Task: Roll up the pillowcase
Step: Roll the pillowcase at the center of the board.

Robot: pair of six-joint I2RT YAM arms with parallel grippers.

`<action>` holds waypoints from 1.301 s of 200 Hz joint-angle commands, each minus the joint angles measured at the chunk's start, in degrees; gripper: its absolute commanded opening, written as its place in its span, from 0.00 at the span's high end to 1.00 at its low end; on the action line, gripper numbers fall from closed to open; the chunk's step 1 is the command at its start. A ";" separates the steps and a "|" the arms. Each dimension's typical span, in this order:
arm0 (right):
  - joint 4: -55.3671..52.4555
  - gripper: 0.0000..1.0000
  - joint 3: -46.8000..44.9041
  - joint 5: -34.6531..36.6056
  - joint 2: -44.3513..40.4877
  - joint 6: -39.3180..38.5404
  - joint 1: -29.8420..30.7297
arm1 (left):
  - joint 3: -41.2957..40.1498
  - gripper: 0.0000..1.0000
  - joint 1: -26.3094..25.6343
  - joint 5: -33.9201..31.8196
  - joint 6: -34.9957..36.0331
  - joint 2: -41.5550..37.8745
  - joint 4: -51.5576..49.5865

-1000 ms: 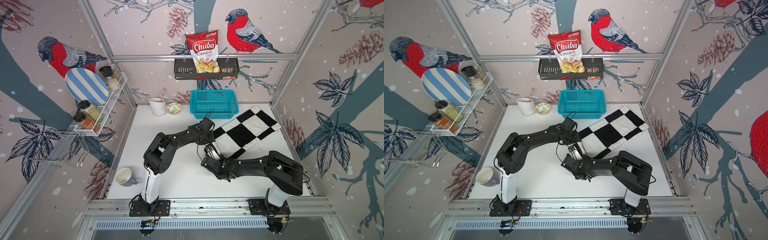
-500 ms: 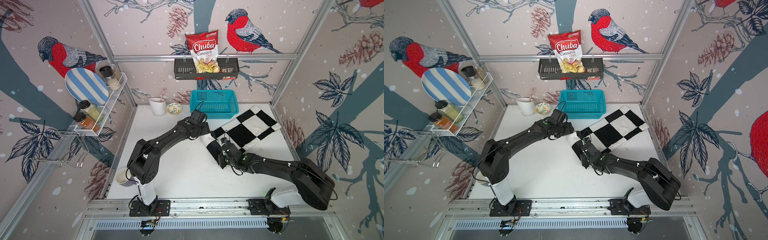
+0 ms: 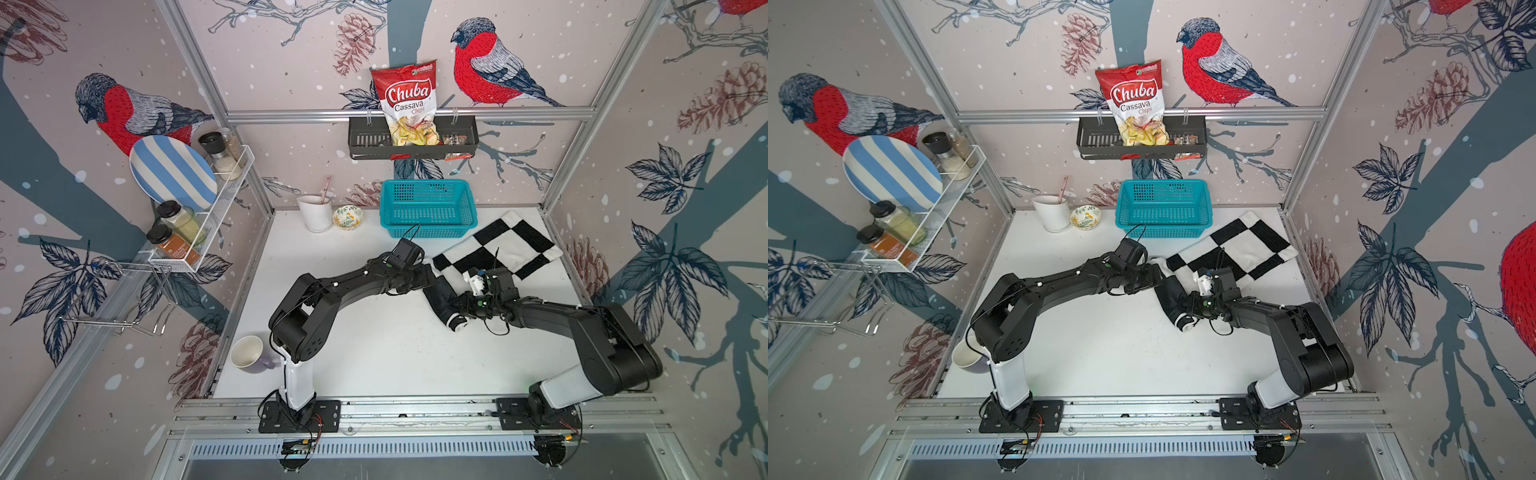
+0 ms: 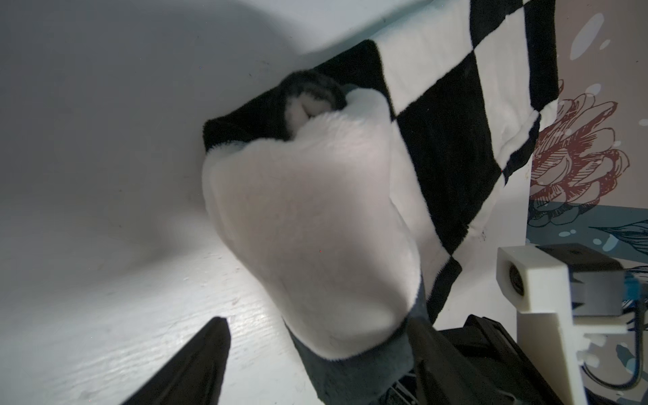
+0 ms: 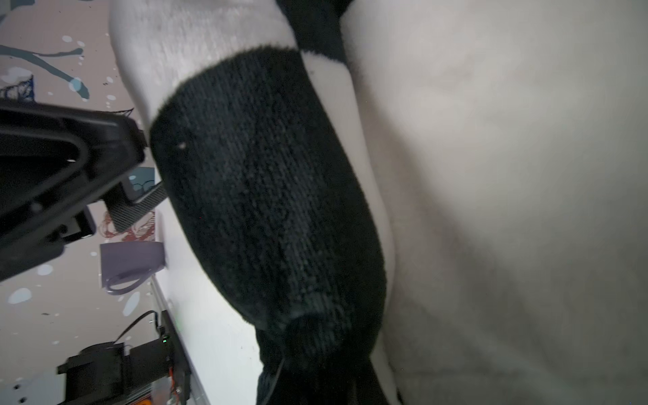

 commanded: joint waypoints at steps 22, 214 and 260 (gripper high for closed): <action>-2.26 0.80 1.50 0.77 0.13 -1.50 -0.32 | 4.61 0.27 -0.54 -0.06 -0.97 5.98 0.70; -28.25 0.69 16.58 72.71 6.44 -8.83 38.20 | 6.77 0.32 -0.47 -3.31 0.92 6.57 -4.24; -25.68 1.00 19.17 66.03 8.84 -7.13 43.08 | 6.46 0.17 1.93 -8.66 7.12 -1.19 -10.61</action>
